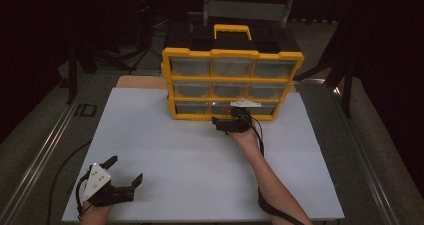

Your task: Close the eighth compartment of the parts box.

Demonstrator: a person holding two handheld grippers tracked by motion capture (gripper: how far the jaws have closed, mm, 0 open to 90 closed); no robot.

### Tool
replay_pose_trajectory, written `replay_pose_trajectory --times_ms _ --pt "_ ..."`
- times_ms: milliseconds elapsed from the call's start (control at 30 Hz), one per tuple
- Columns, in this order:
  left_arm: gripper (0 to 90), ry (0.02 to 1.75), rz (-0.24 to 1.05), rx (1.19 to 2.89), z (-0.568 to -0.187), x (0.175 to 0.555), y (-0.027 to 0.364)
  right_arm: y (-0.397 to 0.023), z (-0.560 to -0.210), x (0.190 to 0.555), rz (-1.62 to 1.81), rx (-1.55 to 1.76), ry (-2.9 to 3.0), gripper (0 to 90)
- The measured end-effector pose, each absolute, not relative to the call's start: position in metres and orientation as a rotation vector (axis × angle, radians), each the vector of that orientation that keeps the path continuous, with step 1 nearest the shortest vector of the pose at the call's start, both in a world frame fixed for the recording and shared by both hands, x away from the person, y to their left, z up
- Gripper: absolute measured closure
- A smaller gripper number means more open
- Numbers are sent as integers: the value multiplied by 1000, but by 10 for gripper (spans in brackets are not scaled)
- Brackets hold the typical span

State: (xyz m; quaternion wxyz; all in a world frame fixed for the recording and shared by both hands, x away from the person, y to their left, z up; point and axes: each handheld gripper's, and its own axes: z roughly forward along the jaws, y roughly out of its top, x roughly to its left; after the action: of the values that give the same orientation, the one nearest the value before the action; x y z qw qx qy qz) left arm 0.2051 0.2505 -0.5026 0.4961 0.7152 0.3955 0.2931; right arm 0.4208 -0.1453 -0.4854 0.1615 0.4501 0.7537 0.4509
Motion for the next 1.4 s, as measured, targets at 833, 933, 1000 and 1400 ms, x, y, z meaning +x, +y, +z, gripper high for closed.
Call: replay_pose_trajectory --times_ms 833,933,1000,1400 --pt "2 960 713 1739 -503 208 249 -145 -473 405 1386 1068 2252 80" --pt "2 957 712 1738 -503 208 249 -144 -469 401 1394 1047 2256 81" --pt "2 956 712 1737 -503 207 250 -143 -466 397 1410 1029 2266 83" --pt "2 957 714 1738 -503 205 251 -145 -452 386 1445 955 2315 83"
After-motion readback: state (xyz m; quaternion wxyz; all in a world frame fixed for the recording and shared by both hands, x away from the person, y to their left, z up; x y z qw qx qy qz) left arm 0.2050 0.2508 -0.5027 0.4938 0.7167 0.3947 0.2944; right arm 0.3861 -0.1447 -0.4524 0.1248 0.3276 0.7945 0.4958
